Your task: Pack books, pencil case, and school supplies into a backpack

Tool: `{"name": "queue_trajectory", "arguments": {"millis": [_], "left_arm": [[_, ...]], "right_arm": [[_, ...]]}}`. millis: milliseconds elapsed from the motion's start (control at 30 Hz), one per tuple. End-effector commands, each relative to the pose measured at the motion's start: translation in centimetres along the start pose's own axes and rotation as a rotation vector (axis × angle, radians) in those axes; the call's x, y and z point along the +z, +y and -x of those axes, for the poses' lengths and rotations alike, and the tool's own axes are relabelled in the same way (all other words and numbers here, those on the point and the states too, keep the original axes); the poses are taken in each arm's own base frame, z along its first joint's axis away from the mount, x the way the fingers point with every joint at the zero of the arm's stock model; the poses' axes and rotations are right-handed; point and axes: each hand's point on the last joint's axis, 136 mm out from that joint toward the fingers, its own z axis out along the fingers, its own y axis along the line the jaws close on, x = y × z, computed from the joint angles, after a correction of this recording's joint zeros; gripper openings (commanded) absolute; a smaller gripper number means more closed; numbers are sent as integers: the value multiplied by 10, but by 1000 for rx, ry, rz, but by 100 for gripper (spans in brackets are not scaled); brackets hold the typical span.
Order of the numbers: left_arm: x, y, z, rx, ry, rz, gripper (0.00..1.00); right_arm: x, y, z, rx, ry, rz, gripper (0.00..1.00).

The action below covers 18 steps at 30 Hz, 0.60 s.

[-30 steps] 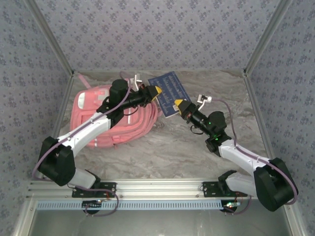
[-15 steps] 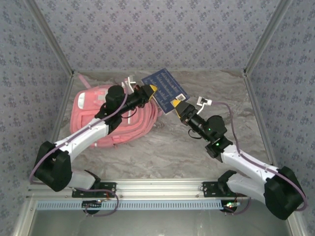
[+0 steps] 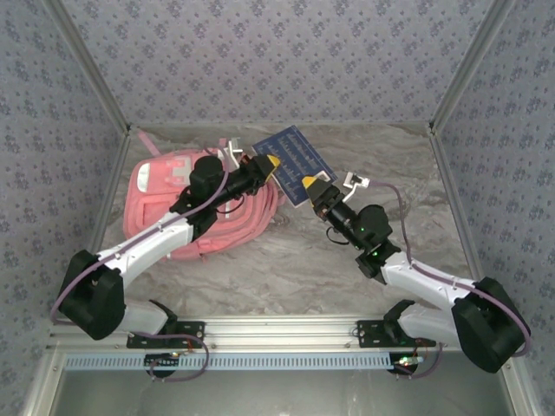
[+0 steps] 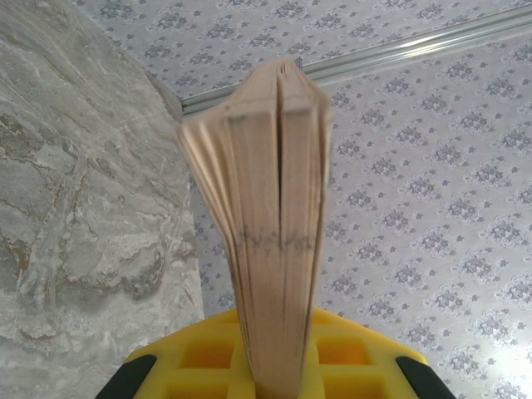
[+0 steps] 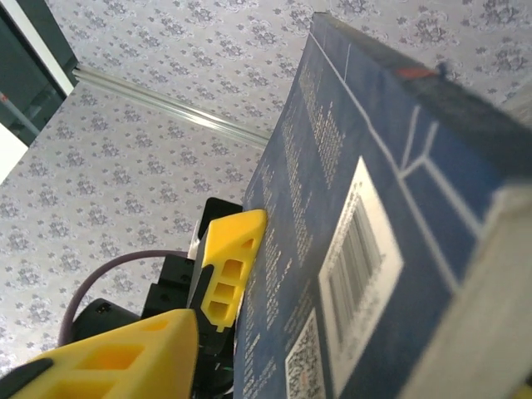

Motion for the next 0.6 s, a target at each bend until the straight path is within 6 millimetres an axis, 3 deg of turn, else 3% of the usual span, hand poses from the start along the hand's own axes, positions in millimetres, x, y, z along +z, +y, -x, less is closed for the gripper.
{"name": "queue_trajectory", "arguments": {"millis": [0,167,233,300,333,567], "left_arm": [[-10,-33,1,57,-23,-87,0],[-8,-33,-5,79,-3,-71,3],[-8,-28,-9,128,26,-31,29],[-14,-19,-12,191,45,38,51],[-19,-15,-12,237,47,75,59],[-71,31,22,450,-21,451,78]], "right_arm": [[-1,7,8,-32,-43,14,41],[1,3,5,-32,-32,0,21],[-2,-2,4,-40,-25,-22,14],[-8,-8,7,-67,-24,-65,0],[-12,-14,9,-81,-21,-104,0],[-42,-41,21,-123,0,-244,0]]}}
